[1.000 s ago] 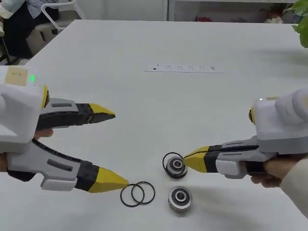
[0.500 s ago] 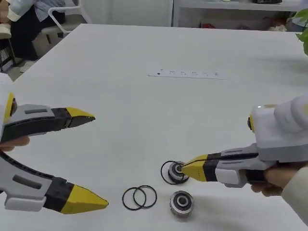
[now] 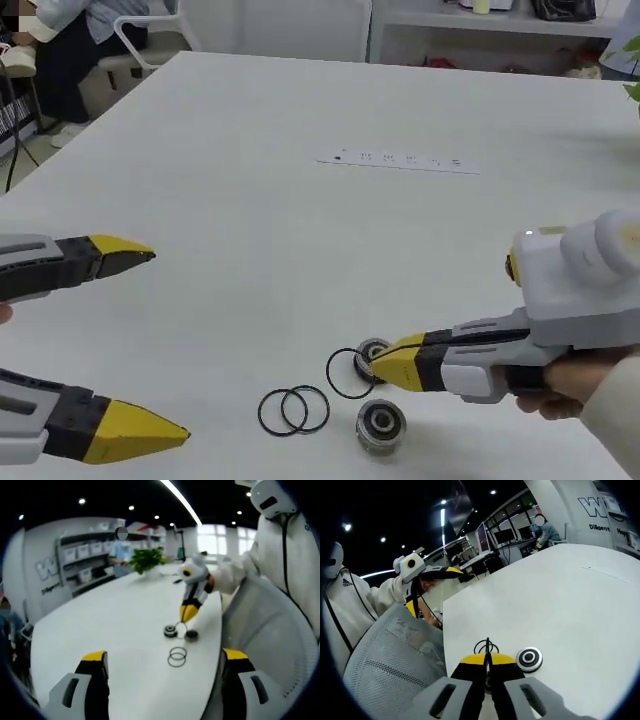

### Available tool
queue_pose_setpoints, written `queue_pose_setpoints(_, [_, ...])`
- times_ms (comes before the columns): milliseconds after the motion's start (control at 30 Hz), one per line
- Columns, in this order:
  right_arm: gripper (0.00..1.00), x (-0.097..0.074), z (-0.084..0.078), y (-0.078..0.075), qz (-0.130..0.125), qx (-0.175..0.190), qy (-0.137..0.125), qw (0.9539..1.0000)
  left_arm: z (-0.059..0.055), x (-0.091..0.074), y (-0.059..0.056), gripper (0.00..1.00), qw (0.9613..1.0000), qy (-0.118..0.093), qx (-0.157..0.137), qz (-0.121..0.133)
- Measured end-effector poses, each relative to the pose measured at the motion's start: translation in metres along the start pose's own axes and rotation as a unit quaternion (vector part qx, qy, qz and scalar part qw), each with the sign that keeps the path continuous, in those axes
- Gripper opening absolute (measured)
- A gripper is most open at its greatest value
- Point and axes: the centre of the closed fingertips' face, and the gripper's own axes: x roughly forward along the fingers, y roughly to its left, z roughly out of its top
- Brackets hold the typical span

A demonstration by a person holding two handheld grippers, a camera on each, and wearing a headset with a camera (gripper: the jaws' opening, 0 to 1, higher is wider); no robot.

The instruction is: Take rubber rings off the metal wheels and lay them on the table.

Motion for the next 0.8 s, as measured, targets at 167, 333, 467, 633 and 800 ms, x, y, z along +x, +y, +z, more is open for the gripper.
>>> queue_pose_setpoints(167, [0.0, 0.003, -0.003, 0.005, 0.006, -0.002, 0.009, 0.9999, -0.006, -0.001, -0.004, 0.94, 1.0, 0.0, -0.008, 0.001])
queue_pose_setpoints(333, [0.0, 0.008, -0.006, 0.01, 0.014, -0.004, 0.02, 0.9997, -0.011, -0.003, -0.006, 0.94, 0.9999, 0.003, -0.015, 0.006])
queue_pose_setpoints(467, [0.0, 0.013, -0.01, 0.013, 0.021, -0.007, 0.031, 0.9993, -0.012, -0.005, -0.006, 0.94, 0.9997, 0.001, -0.02, 0.01])
queue_pose_setpoints(633, [0.0, 0.017, -0.014, 0.01, 0.024, -0.006, 0.039, 0.9989, -0.016, -0.007, -0.006, 0.93, 0.9995, -0.001, -0.028, 0.016])
queue_pose_setpoints(800, [0.0, 0.019, -0.018, 0.005, 0.022, -0.005, 0.046, 0.9987, -0.019, -0.007, -0.006, 0.93, 0.9992, -0.001, -0.035, 0.018])
